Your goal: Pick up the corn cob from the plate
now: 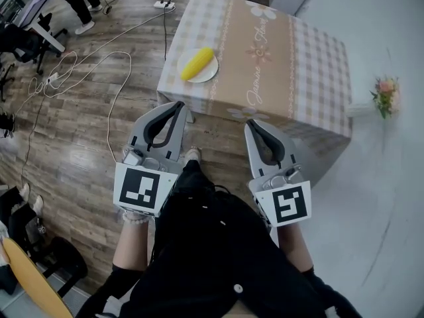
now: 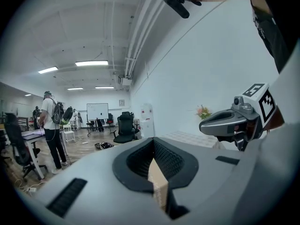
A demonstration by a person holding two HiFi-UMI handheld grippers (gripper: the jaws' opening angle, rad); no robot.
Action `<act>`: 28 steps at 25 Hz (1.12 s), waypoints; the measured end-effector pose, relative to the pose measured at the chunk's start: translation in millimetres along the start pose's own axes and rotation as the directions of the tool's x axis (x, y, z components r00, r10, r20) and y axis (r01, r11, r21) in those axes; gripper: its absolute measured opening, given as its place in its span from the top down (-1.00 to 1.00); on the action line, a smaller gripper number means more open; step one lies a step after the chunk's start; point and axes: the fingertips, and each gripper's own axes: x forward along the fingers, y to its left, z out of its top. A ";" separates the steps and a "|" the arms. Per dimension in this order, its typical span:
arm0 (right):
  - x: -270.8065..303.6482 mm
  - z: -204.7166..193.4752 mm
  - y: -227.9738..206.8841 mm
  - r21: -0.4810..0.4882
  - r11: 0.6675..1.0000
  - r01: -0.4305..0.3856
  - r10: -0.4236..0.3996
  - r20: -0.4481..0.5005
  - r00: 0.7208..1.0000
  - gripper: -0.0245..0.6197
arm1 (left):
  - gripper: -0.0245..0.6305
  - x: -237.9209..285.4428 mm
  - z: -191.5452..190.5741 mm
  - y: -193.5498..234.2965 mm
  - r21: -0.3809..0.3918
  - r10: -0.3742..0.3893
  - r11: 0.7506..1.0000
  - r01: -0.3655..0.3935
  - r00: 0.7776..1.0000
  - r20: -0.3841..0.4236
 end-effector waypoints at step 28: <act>146.2 16.8 -57.1 0.046 0.992 0.119 -0.120 0.010 0.993 0.80 | 0.88 112.2 1.9 120.0 0.006 -0.104 0.995 0.104 0.994 0.038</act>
